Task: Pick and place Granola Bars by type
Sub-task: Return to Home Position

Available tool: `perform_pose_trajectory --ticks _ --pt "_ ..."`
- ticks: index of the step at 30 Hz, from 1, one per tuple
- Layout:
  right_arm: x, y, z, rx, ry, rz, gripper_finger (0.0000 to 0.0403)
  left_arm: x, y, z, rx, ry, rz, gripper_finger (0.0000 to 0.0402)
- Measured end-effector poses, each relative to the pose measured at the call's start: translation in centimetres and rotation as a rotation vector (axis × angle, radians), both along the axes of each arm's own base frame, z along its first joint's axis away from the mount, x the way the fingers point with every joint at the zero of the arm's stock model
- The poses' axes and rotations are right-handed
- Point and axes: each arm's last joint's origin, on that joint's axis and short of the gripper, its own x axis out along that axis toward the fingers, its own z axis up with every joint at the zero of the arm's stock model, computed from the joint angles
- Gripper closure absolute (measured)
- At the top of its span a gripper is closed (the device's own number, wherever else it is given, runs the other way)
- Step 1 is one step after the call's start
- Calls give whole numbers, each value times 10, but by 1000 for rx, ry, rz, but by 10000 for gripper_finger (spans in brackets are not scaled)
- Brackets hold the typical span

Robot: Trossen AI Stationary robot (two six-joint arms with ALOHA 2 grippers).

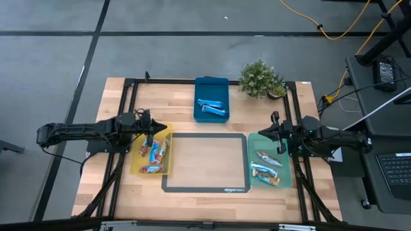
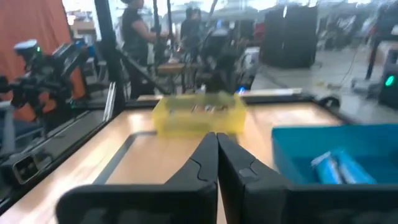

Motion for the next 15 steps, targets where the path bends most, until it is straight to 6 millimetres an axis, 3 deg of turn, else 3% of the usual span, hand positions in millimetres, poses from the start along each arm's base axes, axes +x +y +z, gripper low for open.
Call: perform_pose_trajectory --ticks 15 --pt "1 -2 -2 -107 15 -53 398 0 0 0 2 -2 5 398"
